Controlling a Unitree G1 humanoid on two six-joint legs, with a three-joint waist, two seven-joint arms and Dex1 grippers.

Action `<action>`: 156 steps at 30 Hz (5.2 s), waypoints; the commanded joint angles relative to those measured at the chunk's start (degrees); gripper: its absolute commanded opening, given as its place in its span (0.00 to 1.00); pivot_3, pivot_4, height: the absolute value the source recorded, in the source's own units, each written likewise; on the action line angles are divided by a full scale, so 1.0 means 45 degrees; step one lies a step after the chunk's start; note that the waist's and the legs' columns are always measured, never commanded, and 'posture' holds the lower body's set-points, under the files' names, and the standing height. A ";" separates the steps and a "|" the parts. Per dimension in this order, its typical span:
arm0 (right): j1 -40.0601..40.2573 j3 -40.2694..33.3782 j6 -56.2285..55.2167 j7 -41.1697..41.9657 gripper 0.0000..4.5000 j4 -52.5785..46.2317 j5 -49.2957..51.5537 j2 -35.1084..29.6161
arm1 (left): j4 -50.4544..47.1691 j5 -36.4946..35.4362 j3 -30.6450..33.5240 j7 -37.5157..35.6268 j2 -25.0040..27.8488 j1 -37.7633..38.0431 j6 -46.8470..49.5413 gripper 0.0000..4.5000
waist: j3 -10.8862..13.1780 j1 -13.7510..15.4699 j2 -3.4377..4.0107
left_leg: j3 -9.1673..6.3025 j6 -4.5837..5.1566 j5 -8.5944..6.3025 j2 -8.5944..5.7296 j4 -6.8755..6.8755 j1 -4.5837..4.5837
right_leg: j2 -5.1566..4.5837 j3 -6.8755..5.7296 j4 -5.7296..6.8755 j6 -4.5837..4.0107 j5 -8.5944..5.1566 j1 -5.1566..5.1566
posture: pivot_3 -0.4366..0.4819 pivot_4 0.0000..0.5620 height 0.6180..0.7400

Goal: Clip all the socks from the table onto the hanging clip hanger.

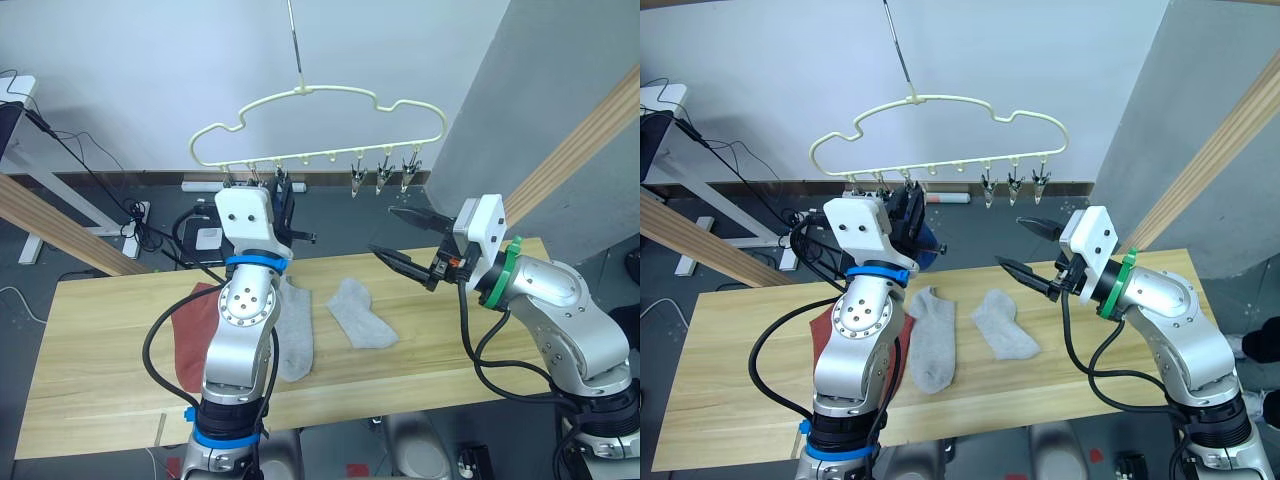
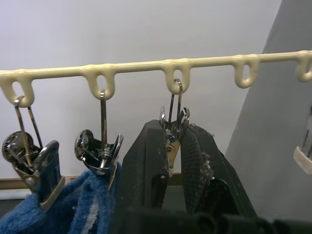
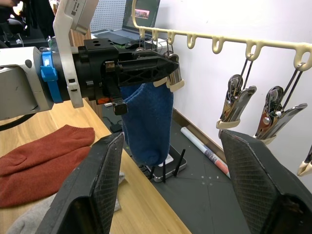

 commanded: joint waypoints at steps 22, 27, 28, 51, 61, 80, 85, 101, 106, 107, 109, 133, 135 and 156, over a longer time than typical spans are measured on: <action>-0.0058 -0.0153 0.0039 0.0030 0.72 -0.0603 0.0164 -0.0161 | -0.0435 0.0340 0.0007 0.0319 -0.0118 -0.0122 -0.0092 0.41 | 0.0000 0.0000 0.0000 | -0.0001 0.0000 0.0000 0.0000 0.0000 0.0000 | 0.0000 0.0000 -0.0001 -0.0001 0.0001 0.0000 | 0.30 0.62 1.00; -0.0082 -0.0170 0.0017 0.0065 0.72 -0.0543 0.0145 -0.0173 | -0.0383 0.0395 -0.0012 0.0368 -0.0103 -0.0179 -0.0138 0.32 | 0.0000 0.0001 0.0000 | -0.0001 0.0000 0.0000 0.0000 0.0000 0.0000 | 0.0000 -0.0001 0.0000 -0.0001 0.0000 0.0000 | 0.30 0.62 1.00; -0.0079 -0.0169 0.0014 0.0066 0.72 -0.0545 0.0139 -0.0174 | -0.0378 0.0408 -0.0012 0.0368 -0.0106 -0.0186 -0.0149 0.28 | 0.0000 0.0001 0.0000 | -0.0001 0.0000 0.0000 0.0000 0.0000 0.0000 | 0.0000 -0.0001 0.0000 0.0000 0.0000 0.0000 | 0.30 0.62 1.00; 0.1144 0.1928 0.0799 -0.0481 0.99 -0.0371 -0.1849 -0.0868 | -0.1236 -0.0854 0.0428 -0.1689 0.1036 0.0067 0.0481 0.11 | 0.0000 0.0006 0.0000 | -0.0004 0.0000 0.0000 0.0003 -0.0006 0.0000 | 0.0000 -0.0005 -0.0003 0.0009 -0.0006 -0.0002 | 0.34 0.61 1.00; 0.1195 0.5633 0.1714 -0.3705 1.00 0.1832 -0.6092 0.1944 | -0.2011 -0.3788 0.1938 -0.4020 0.2833 -0.0443 0.2179 0.11 | 0.0000 0.0008 0.0001 | 0.0000 -0.0008 0.0004 0.0013 -0.0004 0.0002 | 0.0007 0.0003 0.0002 0.0039 -0.0024 -0.0013 | 0.36 0.61 1.00; 0.2626 0.4830 0.4357 -0.6366 1.00 0.3865 -0.7111 0.6102 | -0.2018 -0.4413 0.1966 -0.4106 0.3550 -0.0229 0.2431 0.11 | 0.0000 0.0022 0.0003 | -0.0008 -0.0009 0.0003 0.0022 -0.0017 -0.0004 | 0.0005 -0.0001 0.0001 0.0037 -0.0024 -0.0028 | 0.38 0.61 1.00; 0.2440 0.4160 0.4231 -0.6284 0.74 0.4236 -0.6657 0.6569 | -0.2031 -0.4633 0.2014 -0.4286 0.3648 -0.0172 0.2464 0.11 | 0.0000 0.0028 0.0003 | -0.0006 -0.0008 0.0002 0.0018 -0.0015 -0.0004 | 0.0004 -0.0001 -0.0001 0.0038 -0.0024 -0.0027 | 0.38 0.61 1.00; 0.1912 0.4278 0.0464 -0.4335 0.00 0.2385 -0.6932 0.3884 | -0.1768 -0.8595 0.3818 -0.5481 0.4753 -0.1034 0.4688 0.11 | 0.0004 0.0008 0.0007 | -0.0002 -0.0007 0.0001 0.0017 -0.0018 -0.0003 | 0.0009 -0.0001 0.0001 0.0040 -0.0025 -0.0028 | 0.38 0.62 1.00; 0.1438 0.4691 -0.1709 -0.3699 0.00 0.2245 -0.7096 0.3415 | -0.1326 -1.0171 0.4626 -0.5200 0.5009 -0.1727 0.5766 0.11 | 0.0004 0.0012 0.0007 | -0.0002 -0.0007 0.0002 0.0017 -0.0016 -0.0006 | 0.0010 0.0000 -0.0002 0.0041 -0.0026 -0.0029 | 0.37 0.62 1.00; 0.1372 0.4661 -0.1933 -0.3697 0.00 0.2329 -0.7081 0.3474 | -0.1272 -1.0368 0.4728 -0.5043 0.5008 -0.1808 0.5899 0.11 | 0.0004 0.0011 0.0006 | -0.0003 -0.0007 0.0002 0.0017 -0.0016 -0.0006 | 0.0010 -0.0002 -0.0003 0.0041 -0.0026 -0.0029 | 0.37 0.62 1.00; 0.1145 0.4665 -0.2657 -0.3683 0.00 0.2597 -0.7166 0.3518 | -0.1205 -1.0692 0.4892 -0.4737 0.4968 -0.1979 0.6123 0.11 | 0.0004 0.0011 0.0007 | -0.0003 -0.0008 0.0002 0.0018 -0.0016 -0.0005 | 0.0010 -0.0001 -0.0002 0.0040 -0.0025 -0.0029 | 0.37 0.62 1.00; 0.0718 0.4367 -0.4760 -0.3575 0.00 0.3541 -0.6870 0.4556 | -0.1328 -1.1806 0.4647 -0.3811 0.5188 -0.1870 0.6367 0.11 | 0.0004 0.0047 0.0007 | -0.0005 -0.0010 0.0003 0.0016 -0.0016 -0.0004 | -0.0001 -0.0003 0.0003 -0.0005 0.0001 -0.0029 | 0.38 0.61 1.00; 0.0740 0.4313 -0.4751 -0.3585 0.00 0.3529 -0.6789 0.4619 | -0.1286 -1.1778 0.4634 -0.3851 0.5198 -0.1862 0.6326 0.11 | 0.0004 0.0047 0.0007 | -0.0005 -0.0010 0.0003 0.0016 -0.0016 -0.0004 | -0.0001 -0.0003 0.0003 -0.0005 0.0002 -0.0029 | 0.38 0.61 1.00; 0.0962 0.4070 -0.4335 -0.3558 0.00 0.3062 -0.5821 0.5284 | -0.1295 -1.1803 0.4428 -0.3925 0.5185 -0.1717 0.6149 0.11 | 0.0004 0.0047 0.0007 | -0.0006 -0.0011 0.0003 0.0017 -0.0015 -0.0005 | -0.0002 -0.0004 0.0004 -0.0014 0.0007 -0.0028 | 0.37 0.60 1.00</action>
